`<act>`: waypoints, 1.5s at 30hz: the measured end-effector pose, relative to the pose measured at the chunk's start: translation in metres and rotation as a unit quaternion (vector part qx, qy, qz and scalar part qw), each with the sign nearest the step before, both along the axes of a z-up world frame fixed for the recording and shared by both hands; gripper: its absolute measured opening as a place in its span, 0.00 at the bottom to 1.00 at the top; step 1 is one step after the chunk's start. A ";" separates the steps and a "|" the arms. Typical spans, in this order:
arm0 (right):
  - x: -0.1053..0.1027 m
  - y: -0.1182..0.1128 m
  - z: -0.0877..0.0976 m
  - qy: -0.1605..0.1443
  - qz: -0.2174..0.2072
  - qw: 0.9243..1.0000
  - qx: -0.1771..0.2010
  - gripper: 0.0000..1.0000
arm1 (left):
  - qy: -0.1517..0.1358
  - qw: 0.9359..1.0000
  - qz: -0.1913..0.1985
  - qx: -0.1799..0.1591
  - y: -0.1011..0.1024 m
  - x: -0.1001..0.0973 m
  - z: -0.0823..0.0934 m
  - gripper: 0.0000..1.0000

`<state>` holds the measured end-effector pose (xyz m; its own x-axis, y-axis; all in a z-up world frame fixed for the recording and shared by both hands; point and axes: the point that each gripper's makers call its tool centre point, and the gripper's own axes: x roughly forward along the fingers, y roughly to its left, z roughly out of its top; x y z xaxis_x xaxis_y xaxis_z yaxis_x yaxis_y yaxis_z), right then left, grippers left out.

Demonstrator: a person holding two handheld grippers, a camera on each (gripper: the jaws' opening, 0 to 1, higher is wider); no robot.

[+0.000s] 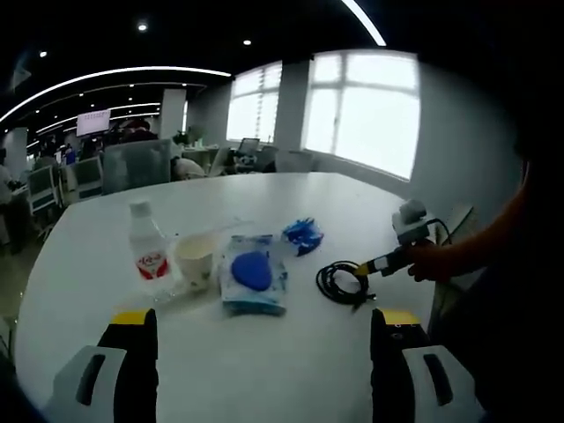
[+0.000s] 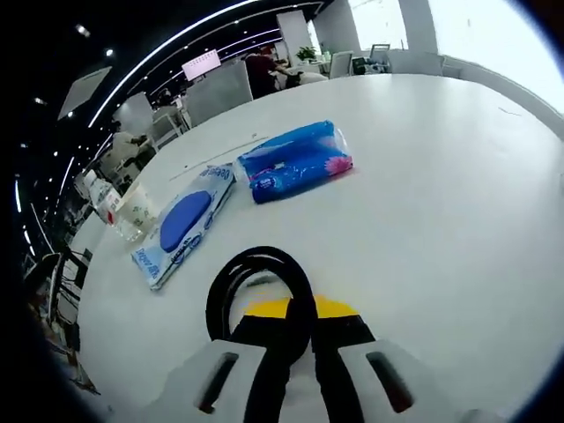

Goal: Arrange the tabletop items into an orderly group along one side of the table until the central work area is clear of visible clutter.

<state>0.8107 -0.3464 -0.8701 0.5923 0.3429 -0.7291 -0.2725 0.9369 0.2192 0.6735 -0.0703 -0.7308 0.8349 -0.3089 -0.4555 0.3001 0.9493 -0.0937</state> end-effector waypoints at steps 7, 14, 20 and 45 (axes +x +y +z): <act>0.003 0.001 0.007 -0.019 0.022 1.000 -0.012 0.08 | 0.001 1.000 0.003 0.001 -0.005 0.003 0.000 0.99; 0.011 0.002 0.030 -0.066 0.053 0.996 -0.023 0.26 | -0.001 1.000 0.000 0.003 -0.015 0.015 0.002 0.98; 0.023 0.001 0.047 -0.095 0.073 0.992 -0.027 0.34 | -0.006 1.000 -0.007 0.002 -0.029 0.030 0.005 0.98; 0.066 0.010 0.104 -0.179 0.172 0.969 -0.014 0.75 | -0.013 1.000 -0.017 -0.016 -0.082 0.096 0.013 0.88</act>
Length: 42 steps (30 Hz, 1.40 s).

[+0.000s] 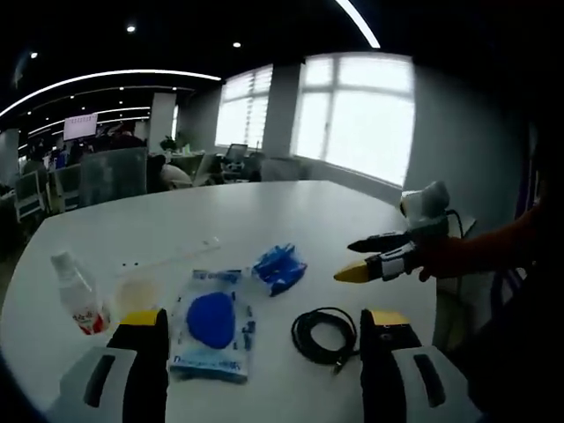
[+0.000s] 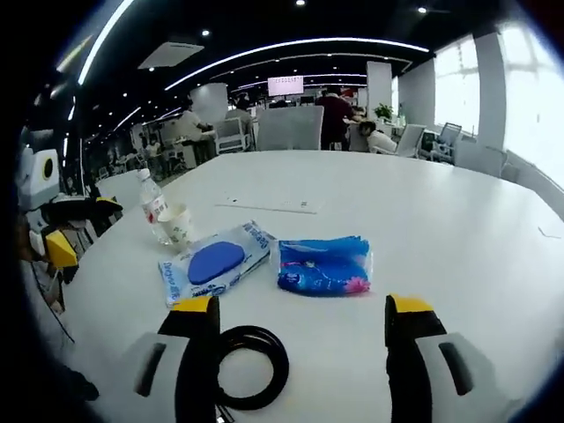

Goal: Arrange the tabletop items into an orderly group along one side of the table until the central work area is clear of visible clutter.

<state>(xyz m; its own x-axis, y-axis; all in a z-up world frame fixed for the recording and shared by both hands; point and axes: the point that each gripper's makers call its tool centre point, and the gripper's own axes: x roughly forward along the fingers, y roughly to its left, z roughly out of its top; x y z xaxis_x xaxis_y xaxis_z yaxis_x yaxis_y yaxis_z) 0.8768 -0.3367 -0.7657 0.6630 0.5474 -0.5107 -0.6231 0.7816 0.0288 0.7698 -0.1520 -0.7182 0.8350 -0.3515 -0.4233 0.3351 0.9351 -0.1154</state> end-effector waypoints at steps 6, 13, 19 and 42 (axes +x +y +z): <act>0.020 0.005 0.012 -0.011 0.014 1.000 0.003 0.78 | 0.016 1.000 -0.002 -0.003 -0.008 0.019 -0.006 0.84; 0.042 0.003 0.015 -0.010 0.025 1.000 0.000 0.73 | 0.009 1.000 -0.021 -0.002 -0.025 0.046 -0.004 0.80; 0.059 -0.004 0.012 -0.006 0.032 0.999 -0.013 0.59 | 0.020 0.999 -0.038 0.001 -0.042 0.069 -0.014 0.71; 0.097 -0.024 -0.033 0.016 -0.009 0.999 -0.030 0.29 | 0.062 0.998 -0.031 -0.007 -0.073 0.127 -0.068 0.42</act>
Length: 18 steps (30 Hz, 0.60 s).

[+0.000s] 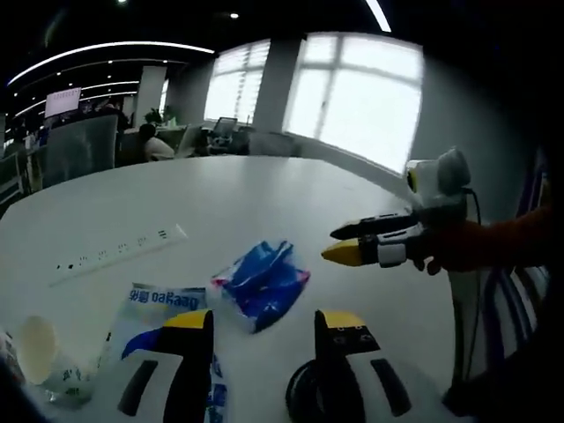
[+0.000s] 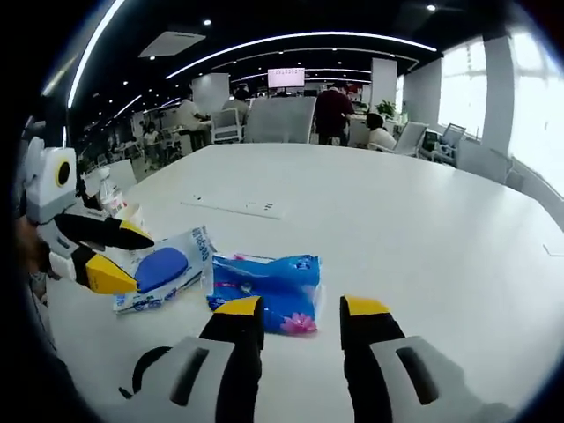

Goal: Arrange the tabletop items into an orderly group along one side of the table until the central work area is clear of visible clutter.

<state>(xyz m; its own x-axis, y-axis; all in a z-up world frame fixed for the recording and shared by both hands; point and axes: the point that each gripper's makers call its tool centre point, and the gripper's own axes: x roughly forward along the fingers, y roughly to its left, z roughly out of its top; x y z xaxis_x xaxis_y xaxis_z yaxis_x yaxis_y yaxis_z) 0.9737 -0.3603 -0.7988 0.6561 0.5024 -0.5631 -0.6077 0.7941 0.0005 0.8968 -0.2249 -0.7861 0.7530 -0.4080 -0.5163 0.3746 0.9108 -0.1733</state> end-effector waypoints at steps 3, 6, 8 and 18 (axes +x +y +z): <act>0.002 0.000 -0.006 0.007 -0.001 1.000 0.001 0.29 | 0.003 1.000 0.003 0.007 0.000 0.006 -0.010 0.40; 0.008 -0.001 -0.017 0.007 -0.001 1.000 -0.008 0.28 | 0.015 1.000 0.005 0.012 0.003 0.008 -0.023 0.37; 0.008 0.001 -0.020 0.011 -0.001 1.000 -0.008 0.28 | 0.022 1.000 0.008 0.015 0.003 0.010 -0.028 0.37; 0.019 0.005 -0.041 0.018 0.003 1.000 -0.025 0.20 | 0.032 0.999 0.009 0.005 0.000 0.021 -0.047 0.31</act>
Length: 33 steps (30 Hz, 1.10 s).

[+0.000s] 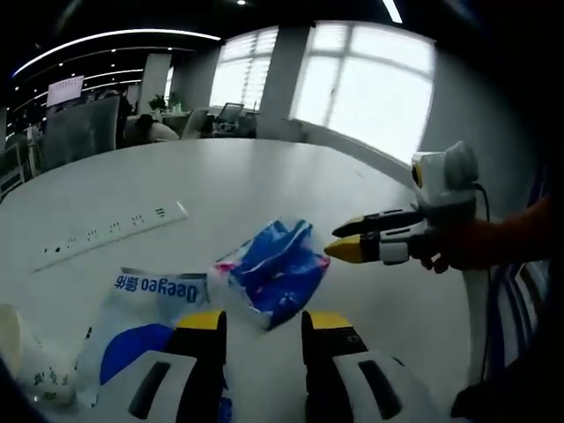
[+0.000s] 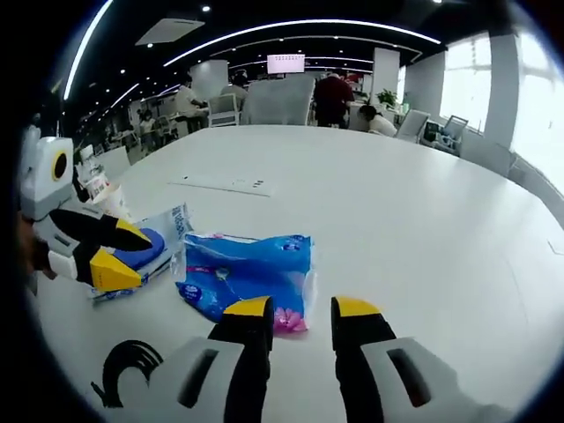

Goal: Arrange the tabletop items into an orderly group along one side of the table until the central work area is clear of visible clutter.

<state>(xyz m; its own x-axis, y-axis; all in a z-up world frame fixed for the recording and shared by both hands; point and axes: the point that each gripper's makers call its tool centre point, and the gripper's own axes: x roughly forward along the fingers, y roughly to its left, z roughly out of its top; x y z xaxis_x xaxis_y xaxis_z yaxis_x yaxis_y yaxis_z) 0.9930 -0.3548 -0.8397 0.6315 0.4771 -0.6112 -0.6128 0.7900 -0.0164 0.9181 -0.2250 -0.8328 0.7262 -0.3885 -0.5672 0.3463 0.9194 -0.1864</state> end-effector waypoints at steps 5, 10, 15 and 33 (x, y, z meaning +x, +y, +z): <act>0.007 0.001 -0.008 0.005 -0.009 1.000 0.008 0.16 | 0.002 1.000 0.008 -0.004 -0.001 0.007 -0.001 0.26; 0.007 0.002 -0.015 0.015 -0.013 1.000 0.008 0.12 | 0.007 1.000 0.006 -0.002 0.002 0.016 -0.010 0.22; 0.004 0.004 -0.015 0.024 -0.013 1.000 0.007 0.08 | 0.012 1.000 0.015 -0.016 -0.001 0.021 -0.012 0.14; 0.004 -0.001 -0.025 0.033 -0.016 0.999 -0.002 0.00 | 0.034 0.999 0.007 -0.009 -0.004 0.018 -0.026 0.00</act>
